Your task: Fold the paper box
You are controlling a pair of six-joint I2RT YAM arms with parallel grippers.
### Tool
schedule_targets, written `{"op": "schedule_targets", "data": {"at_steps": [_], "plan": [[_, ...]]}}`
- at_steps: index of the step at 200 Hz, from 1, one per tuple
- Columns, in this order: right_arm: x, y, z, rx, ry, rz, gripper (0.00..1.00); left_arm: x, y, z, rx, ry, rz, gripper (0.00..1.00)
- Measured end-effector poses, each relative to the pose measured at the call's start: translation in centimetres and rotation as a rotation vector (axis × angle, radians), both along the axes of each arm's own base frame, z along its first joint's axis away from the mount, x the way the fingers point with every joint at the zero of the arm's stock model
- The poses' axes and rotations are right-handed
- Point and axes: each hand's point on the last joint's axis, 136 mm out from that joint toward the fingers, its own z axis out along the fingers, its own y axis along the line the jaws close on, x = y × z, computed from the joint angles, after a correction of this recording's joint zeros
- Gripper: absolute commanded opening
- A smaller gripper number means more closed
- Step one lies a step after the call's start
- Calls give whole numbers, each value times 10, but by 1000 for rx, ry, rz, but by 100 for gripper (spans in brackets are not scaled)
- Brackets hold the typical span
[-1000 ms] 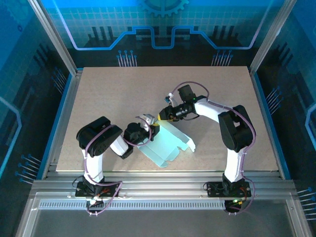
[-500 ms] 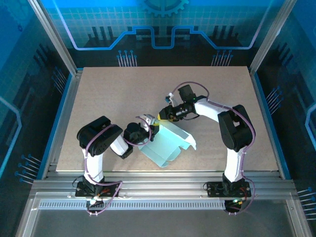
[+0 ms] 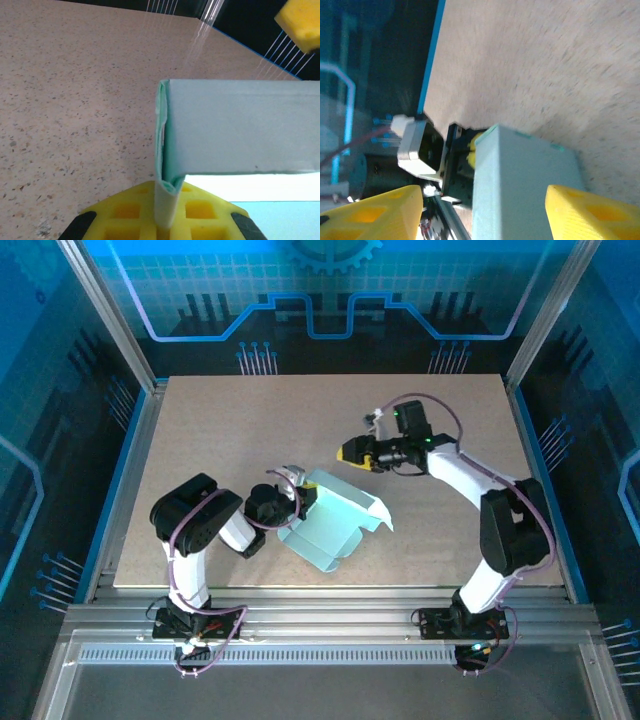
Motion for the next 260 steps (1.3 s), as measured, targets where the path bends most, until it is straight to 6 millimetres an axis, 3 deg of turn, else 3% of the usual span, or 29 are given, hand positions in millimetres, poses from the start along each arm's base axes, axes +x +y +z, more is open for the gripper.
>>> {"op": "schedule_targets", "data": {"at_steps": [28, 45, 69, 127, 260], "plan": [[18, -28, -17, -15, 56, -86, 48, -3, -5, 13, -37, -10, -30, 0], [13, -23, -41, -24, 119, -55, 34, -4, -7, 27, -62, -30, -45, 0], [0, -6, -64, -17, 199, 5, 32, -5, -9, 44, -94, -55, -55, 0], [-15, 25, -52, 60, 165, 115, 31, 4, -11, 47, -99, -34, -35, 0], [5, 33, -53, 20, 90, 32, 29, 29, -5, 37, -114, 122, 98, 0]]}}
